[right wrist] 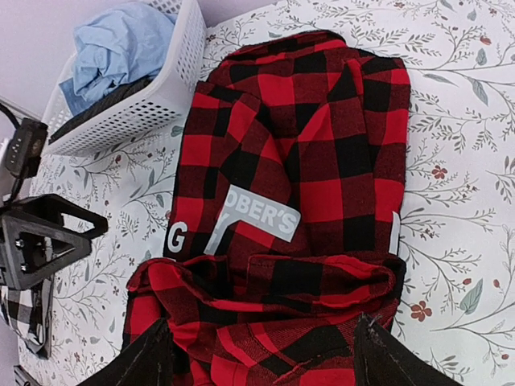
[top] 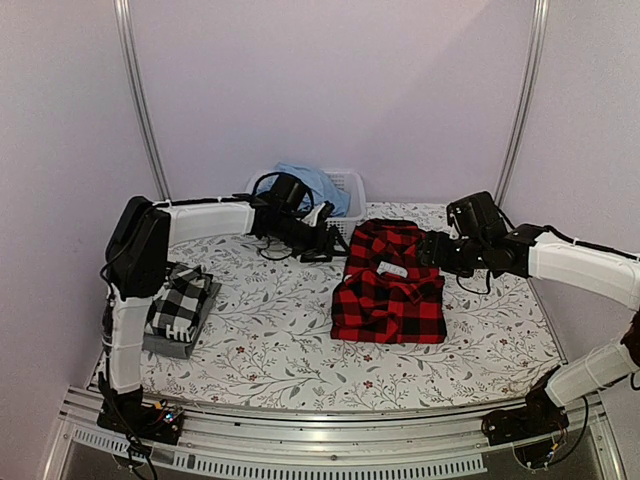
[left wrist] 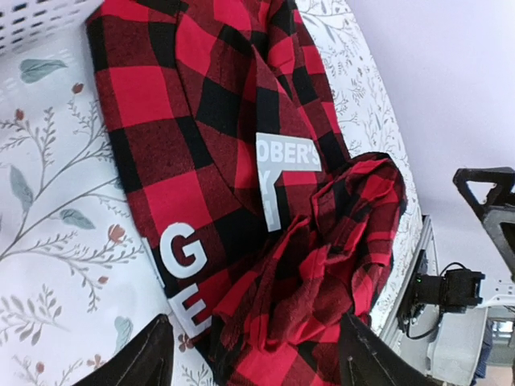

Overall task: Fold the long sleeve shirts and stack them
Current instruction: Fold the rectangle-folded shirt at the center of the board, then smooth out the 2/3-rectangle-folded shirt at the center of the board.

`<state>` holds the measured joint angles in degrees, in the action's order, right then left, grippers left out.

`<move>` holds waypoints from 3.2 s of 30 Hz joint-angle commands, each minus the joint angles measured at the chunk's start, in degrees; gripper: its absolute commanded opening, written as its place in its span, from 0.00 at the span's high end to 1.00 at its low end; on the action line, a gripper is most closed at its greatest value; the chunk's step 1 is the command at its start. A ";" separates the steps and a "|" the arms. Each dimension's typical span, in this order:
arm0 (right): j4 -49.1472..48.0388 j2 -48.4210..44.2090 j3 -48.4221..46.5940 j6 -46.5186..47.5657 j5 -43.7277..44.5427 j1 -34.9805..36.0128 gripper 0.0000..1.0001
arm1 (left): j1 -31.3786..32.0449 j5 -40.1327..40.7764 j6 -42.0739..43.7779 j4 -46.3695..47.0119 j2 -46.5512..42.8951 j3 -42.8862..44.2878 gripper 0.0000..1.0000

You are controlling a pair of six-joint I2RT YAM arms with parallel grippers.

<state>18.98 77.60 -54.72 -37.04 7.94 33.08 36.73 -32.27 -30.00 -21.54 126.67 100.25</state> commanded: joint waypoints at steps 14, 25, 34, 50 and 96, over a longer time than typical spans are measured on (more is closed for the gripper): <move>3.05 -2.54 9.89 -1.68 0.97 4.94 0.84 | 5.24 5.82 0.48 6.57 -19.16 -33.28 0.82; -5.05 11.19 2.29 1.17 -3.52 -0.22 0.76 | 11.39 3.14 -3.75 9.50 -6.31 -18.70 0.84; -4.44 23.04 -10.42 4.82 -5.52 -1.53 0.56 | 10.54 5.26 -2.16 3.28 4.77 1.84 0.83; -0.47 7.76 -6.94 3.69 -3.16 -0.81 0.36 | 9.14 6.24 -3.07 0.51 14.83 16.12 0.82; -7.52 27.72 -16.01 6.20 -22.02 -2.66 0.77 | 3.26 6.51 -0.51 3.83 1.27 -4.43 0.75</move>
<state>9.98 105.27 -70.13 -31.70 -15.53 30.00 40.32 -25.19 -31.09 -19.00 127.74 97.25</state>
